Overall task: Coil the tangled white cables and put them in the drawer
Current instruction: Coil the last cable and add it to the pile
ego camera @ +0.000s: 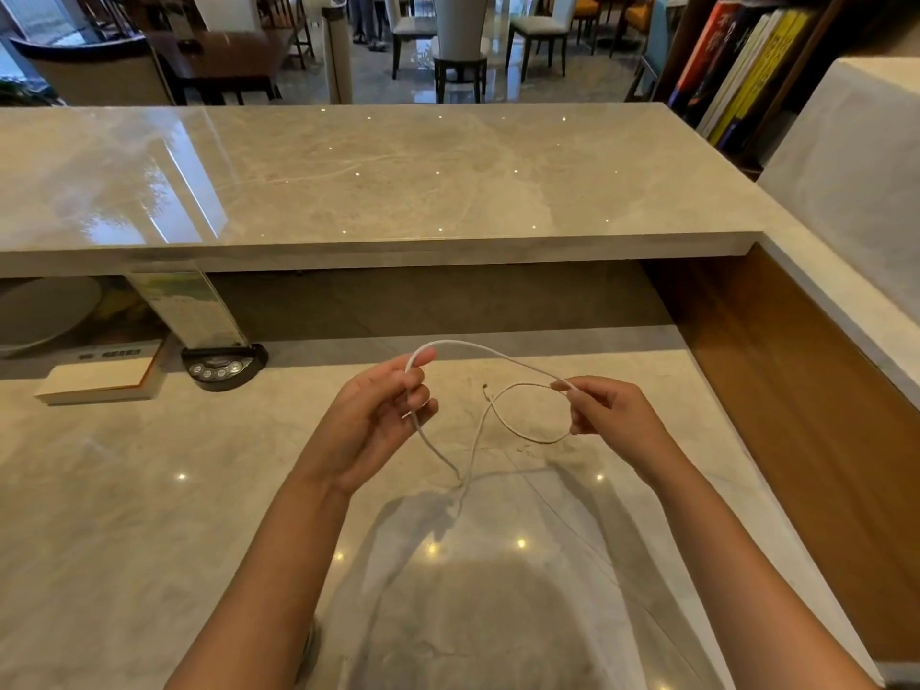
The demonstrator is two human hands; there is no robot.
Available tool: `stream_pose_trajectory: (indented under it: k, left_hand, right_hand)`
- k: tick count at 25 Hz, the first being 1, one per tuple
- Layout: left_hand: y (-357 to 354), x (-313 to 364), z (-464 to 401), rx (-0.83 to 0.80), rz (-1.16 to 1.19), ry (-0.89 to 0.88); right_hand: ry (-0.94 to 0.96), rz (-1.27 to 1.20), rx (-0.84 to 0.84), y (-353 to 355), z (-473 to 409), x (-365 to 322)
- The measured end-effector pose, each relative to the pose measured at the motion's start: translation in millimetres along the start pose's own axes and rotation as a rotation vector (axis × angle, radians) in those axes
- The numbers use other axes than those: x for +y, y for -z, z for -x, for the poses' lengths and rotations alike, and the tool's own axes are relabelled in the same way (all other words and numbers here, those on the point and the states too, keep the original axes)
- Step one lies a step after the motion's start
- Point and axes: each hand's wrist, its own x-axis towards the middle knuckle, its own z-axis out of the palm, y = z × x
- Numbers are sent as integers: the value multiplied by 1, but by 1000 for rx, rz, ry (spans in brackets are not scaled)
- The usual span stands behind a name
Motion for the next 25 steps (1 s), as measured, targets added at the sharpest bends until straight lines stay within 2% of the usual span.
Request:
stream_pose_trajectory:
  k: [2,3,5,7,8,9,13,17,20,22,25]
  left_hand:
    - [1,2,1,65,-129,-37]
    - [-1,1,0,117,-198,-60]
    - [-8,-3,-3,230,-401,-124]
    - [-15,-11,-6,267,-646,-192]
    - [-19,-16,-7,238,-747,-216]
    - [-23,-22,-6,190,-826,-223]
    - [-31,-37,-1,30,-1009,-167]
    - [-33,-33,4,-23,-945,-8]
    - [-34,-32,4,-20,-964,9]
    - [-34,-31,3,-1,-868,56]
    - [-36,-29,1,9,-483,145]
  right_hand:
    - [40,292,124,2,0,2]
    - [71,520,100,2,2,0]
    - [118,896,-167,-3,11,-17]
    - [178,905,-490,-11,22,-41]
    - [212,825,-582,-14,28,-55]
    - [258,757,-601,-14,33,-68]
    - [404,694,-333,-10,32,-88]
    - [428,559,-170,-8,27,-75]
    - [464,467,-53,-13,20,-61]
    - [534,501,12,-17,18,-51]
    - [539,492,-50,-22,20,-43]
